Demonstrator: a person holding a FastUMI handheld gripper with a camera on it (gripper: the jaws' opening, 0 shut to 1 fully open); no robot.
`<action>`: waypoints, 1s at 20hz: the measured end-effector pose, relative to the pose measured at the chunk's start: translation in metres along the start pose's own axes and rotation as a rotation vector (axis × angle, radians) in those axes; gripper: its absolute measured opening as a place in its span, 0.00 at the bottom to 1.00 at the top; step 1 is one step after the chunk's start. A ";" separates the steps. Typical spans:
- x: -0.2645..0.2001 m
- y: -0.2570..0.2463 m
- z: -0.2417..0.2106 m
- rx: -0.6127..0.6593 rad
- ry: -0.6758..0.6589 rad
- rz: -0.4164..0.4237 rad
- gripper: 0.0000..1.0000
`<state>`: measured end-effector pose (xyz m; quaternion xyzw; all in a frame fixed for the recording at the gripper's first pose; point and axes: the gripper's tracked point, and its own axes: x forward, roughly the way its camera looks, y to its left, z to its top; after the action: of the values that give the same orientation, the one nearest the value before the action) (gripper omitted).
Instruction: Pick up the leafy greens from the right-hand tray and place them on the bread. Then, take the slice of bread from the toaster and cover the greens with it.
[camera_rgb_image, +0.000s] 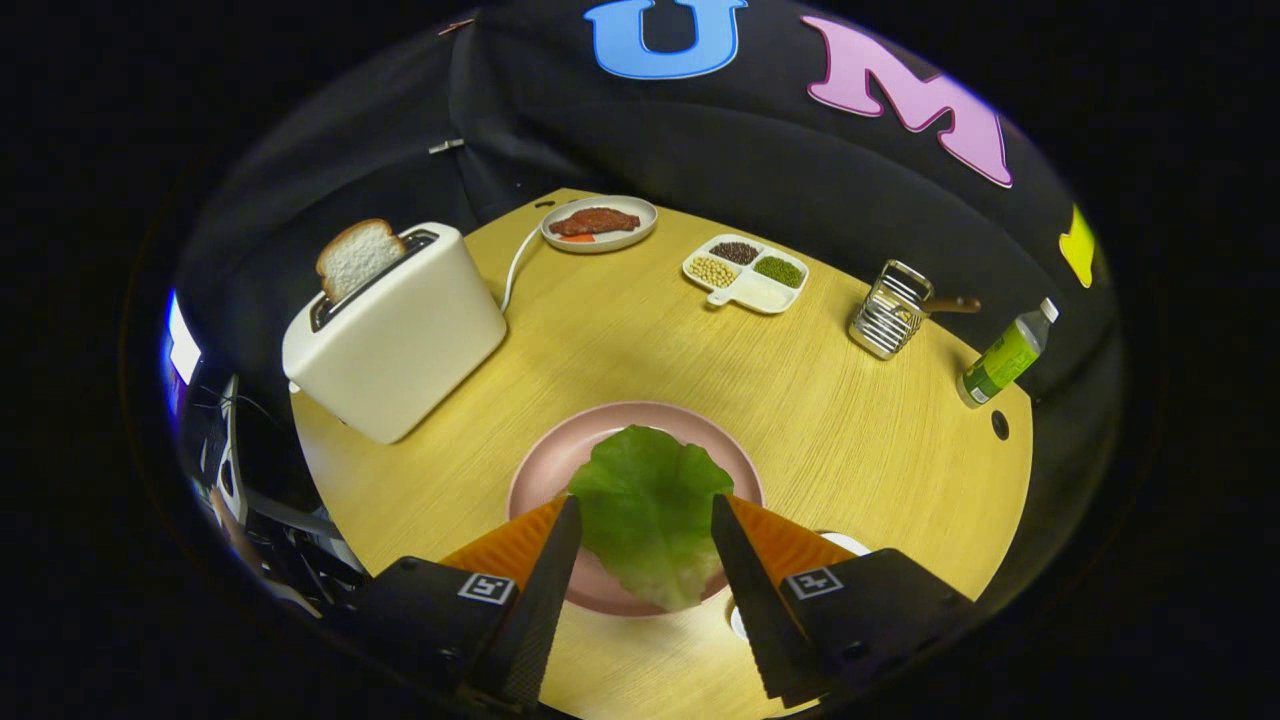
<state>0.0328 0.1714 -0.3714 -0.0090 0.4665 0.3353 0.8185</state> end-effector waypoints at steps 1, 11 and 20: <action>-0.009 0.007 0.009 -0.002 -0.038 0.008 0.83; -0.089 0.126 0.114 -0.053 -0.304 0.146 0.83; -0.070 0.242 0.185 -0.078 -0.345 0.263 0.84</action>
<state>0.0142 0.3817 -0.1411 0.0778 0.3033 0.4535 0.8345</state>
